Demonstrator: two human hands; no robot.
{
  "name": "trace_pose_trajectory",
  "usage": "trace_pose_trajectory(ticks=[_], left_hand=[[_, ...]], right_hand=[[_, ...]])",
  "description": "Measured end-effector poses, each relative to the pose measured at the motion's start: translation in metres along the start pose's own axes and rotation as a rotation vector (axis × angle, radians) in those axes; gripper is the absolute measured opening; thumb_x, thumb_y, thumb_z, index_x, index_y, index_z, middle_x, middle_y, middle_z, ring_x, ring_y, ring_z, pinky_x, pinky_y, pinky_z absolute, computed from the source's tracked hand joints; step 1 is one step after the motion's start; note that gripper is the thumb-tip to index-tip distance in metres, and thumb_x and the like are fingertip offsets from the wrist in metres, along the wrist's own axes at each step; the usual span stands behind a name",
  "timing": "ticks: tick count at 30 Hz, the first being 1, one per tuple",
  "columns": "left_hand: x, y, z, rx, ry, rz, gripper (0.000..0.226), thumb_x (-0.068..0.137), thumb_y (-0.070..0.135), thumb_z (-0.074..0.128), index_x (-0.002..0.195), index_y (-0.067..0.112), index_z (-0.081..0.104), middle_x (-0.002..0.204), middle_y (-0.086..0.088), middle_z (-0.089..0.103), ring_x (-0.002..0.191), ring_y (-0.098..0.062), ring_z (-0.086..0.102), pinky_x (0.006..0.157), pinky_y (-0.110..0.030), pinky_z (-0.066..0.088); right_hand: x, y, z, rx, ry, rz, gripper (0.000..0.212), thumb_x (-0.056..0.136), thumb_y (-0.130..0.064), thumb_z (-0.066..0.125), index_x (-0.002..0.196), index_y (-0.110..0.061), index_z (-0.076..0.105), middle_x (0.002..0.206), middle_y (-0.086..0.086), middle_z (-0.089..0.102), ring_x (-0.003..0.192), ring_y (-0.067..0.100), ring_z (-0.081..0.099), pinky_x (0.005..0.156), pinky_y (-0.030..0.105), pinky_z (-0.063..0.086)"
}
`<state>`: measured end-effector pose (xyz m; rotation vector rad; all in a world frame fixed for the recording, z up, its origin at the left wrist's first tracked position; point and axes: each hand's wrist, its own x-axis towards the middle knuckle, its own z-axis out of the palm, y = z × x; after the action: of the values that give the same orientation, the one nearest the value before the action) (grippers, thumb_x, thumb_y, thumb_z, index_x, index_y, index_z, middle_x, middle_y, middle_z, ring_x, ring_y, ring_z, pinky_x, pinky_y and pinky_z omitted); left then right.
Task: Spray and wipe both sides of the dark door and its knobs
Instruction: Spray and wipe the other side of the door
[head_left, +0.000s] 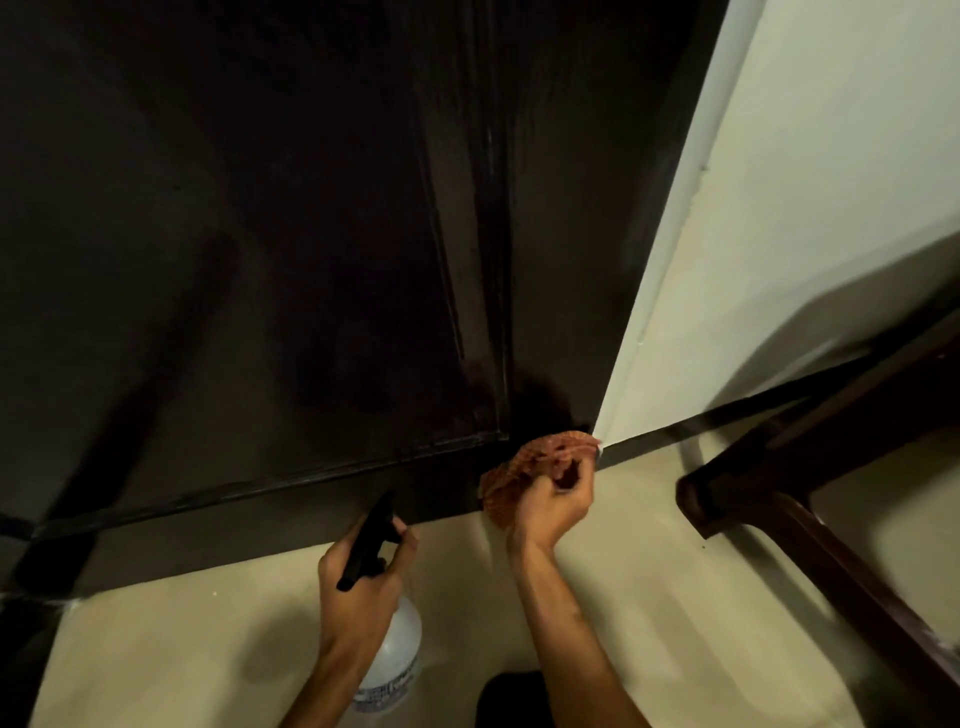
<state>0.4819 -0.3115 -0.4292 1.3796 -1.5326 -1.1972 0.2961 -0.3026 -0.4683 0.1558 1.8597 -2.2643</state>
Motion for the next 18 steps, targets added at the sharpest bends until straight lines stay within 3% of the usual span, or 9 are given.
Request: trace_pose_trajectory(ticks=[2,4,5,7,9,10,13,16,18], left_hand=[[-0.002,0.003,-0.006,-0.016,-0.002,0.018,0.014,0.088,0.003,0.078,0.086,0.016,0.072,0.07,0.0,0.068,0.04,-0.01,0.043,0.044,-0.02,0.04],[0.0,0.007,-0.013,-0.003,-0.003,0.035,0.014,0.088,0.005,0.079,0.085,0.016,0.072,0.066,0.002,0.066,0.04,-0.007,0.043,0.045,-0.019,0.039],[0.003,0.009,-0.014,0.002,0.001,0.032,0.013,0.088,0.005,0.079,0.084,0.016,0.071,0.063,0.002,0.065,0.039,-0.006,0.042,0.044,-0.018,0.038],[0.006,0.009,-0.016,0.005,0.017,0.008,0.013,0.088,0.006,0.079,0.084,0.015,0.071,0.063,0.0,0.066,0.038,-0.007,0.042,0.045,-0.019,0.038],[0.006,0.011,-0.01,-0.003,0.037,0.002,0.012,0.088,0.009,0.081,0.086,0.017,0.072,0.069,-0.001,0.07,0.041,-0.005,0.046,0.05,-0.021,0.042],[0.005,0.013,-0.005,-0.004,0.044,-0.006,0.011,0.088,0.01,0.081,0.088,0.017,0.073,0.066,0.0,0.068,0.041,-0.004,0.047,0.05,-0.021,0.043],[0.004,0.016,-0.004,-0.009,0.052,-0.023,0.009,0.087,0.011,0.082,0.089,0.014,0.074,0.056,0.007,0.06,0.039,-0.002,0.046,0.048,-0.02,0.043],[0.002,0.011,-0.009,-0.005,0.038,-0.007,0.012,0.087,0.011,0.082,0.084,0.017,0.073,0.054,0.004,0.061,0.037,-0.006,0.043,0.054,-0.023,0.04],[0.003,0.011,-0.008,-0.004,0.035,-0.013,0.012,0.087,0.011,0.082,0.084,0.018,0.072,0.062,-0.003,0.067,0.038,-0.01,0.042,0.051,-0.023,0.039]], right_hand=[[0.013,-0.01,-0.003,0.047,0.118,-0.03,0.052,0.085,0.008,0.064,0.136,-0.005,0.061,0.128,0.013,0.067,0.119,0.029,0.063,0.107,0.04,0.049],[0.014,-0.02,0.0,0.019,0.132,-0.128,0.04,0.093,0.003,0.063,0.132,-0.006,0.062,0.128,0.011,0.065,0.12,0.029,0.061,0.107,0.039,0.048],[0.003,-0.022,0.005,-0.061,0.065,-0.241,0.031,0.095,-0.001,0.059,0.125,-0.007,0.062,0.123,0.01,0.065,0.116,0.03,0.061,0.105,0.041,0.048],[-0.035,-0.013,0.013,-0.29,-0.22,-0.48,0.022,0.094,-0.005,0.048,0.113,-0.006,0.06,0.113,0.014,0.062,0.107,0.034,0.058,0.099,0.045,0.046],[-0.057,0.0,0.011,-0.475,-0.45,-0.639,0.027,0.093,-0.01,0.048,0.118,-0.013,0.057,0.122,0.017,0.06,0.113,0.033,0.055,0.099,0.044,0.045],[-0.052,0.001,0.009,-0.518,-0.485,-0.676,0.029,0.09,-0.012,0.049,0.118,-0.015,0.058,0.125,0.015,0.059,0.115,0.032,0.054,0.097,0.045,0.046],[-0.031,-0.003,0.002,-0.508,-0.299,-0.649,0.03,0.082,0.0,0.058,0.11,-0.009,0.066,0.117,0.012,0.064,0.106,0.031,0.059,0.085,0.044,0.047],[-0.036,-0.009,0.007,-0.364,-0.13,-0.432,0.028,0.093,0.005,0.064,0.121,0.001,0.064,0.12,0.02,0.059,0.111,0.03,0.055,0.094,0.025,0.041],[-0.044,0.0,0.016,-0.32,-0.119,-0.222,0.039,0.098,0.002,0.059,0.137,0.003,0.055,0.137,0.026,0.052,0.126,0.032,0.05,0.102,0.024,0.035]])
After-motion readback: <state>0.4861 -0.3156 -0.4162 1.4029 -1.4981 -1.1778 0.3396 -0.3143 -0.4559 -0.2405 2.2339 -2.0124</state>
